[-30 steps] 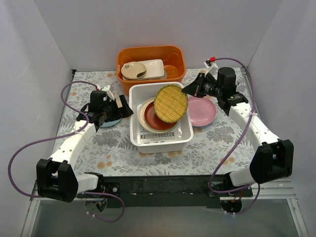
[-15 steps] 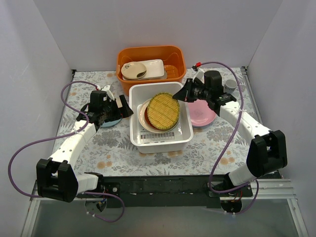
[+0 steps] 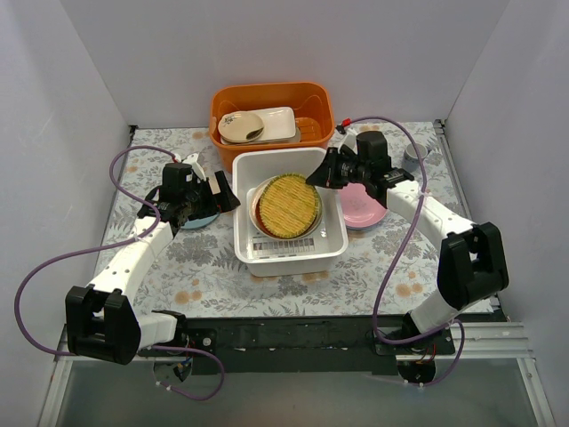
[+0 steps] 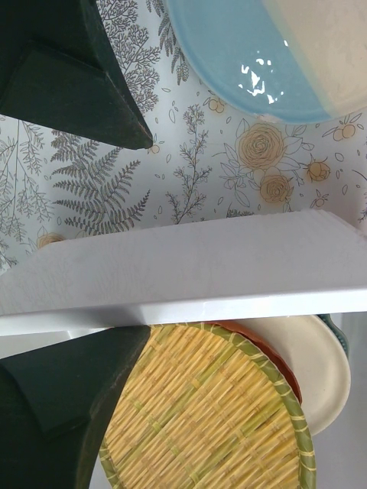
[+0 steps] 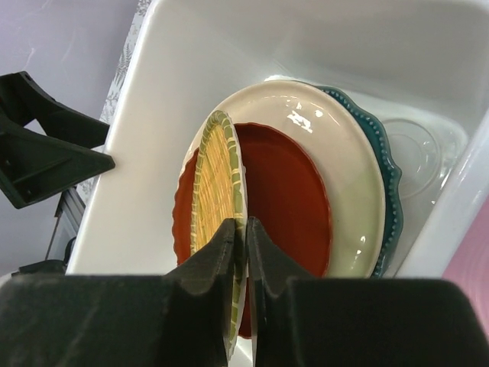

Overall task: Place the plates into the plastic bin on the countertop
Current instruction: Place the plate in the plastic bin, then pick up the plate at the center of the board.

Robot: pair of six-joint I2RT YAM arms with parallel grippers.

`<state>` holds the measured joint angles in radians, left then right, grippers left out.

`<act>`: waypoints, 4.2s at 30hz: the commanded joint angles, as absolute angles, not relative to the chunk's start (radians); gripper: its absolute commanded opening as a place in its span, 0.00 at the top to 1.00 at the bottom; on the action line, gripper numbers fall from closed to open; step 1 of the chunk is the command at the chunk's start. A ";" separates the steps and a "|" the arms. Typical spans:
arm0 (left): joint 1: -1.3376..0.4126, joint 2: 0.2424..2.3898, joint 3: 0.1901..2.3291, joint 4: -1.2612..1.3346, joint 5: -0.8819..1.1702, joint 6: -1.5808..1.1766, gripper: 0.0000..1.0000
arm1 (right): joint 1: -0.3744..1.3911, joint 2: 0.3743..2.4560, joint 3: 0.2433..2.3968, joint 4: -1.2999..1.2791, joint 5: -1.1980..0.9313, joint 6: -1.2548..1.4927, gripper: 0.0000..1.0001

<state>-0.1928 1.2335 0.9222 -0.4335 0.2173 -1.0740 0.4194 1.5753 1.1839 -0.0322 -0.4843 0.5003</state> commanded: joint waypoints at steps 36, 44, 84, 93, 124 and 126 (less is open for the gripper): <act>-0.186 1.218 0.908 -0.453 0.179 -1.054 0.02 | 0.313 1.327 1.115 0.023 -0.278 0.460 0.18; -0.187 1.218 0.910 -0.453 0.179 -1.054 0.02 | 0.123 1.322 1.003 0.055 -0.380 0.476 0.18; -0.186 1.233 0.908 -0.454 0.195 -1.055 0.02 | -0.130 1.460 0.726 0.186 -0.451 0.482 0.29; -0.186 1.233 0.910 -0.453 0.195 -1.058 0.02 | -0.146 1.491 0.693 0.218 -0.451 0.482 0.34; -0.186 1.238 0.908 -0.456 0.189 -1.057 0.02 | -0.149 1.609 0.698 0.255 -0.442 0.471 0.84; -0.186 1.238 0.908 -0.453 0.189 -1.058 0.02 | -0.149 1.602 0.698 0.245 -0.436 0.466 0.86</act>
<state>-0.1928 1.2354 0.9222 -0.4335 0.2176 -1.0740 -0.1513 1.6127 0.6891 0.2180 -0.4179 0.4862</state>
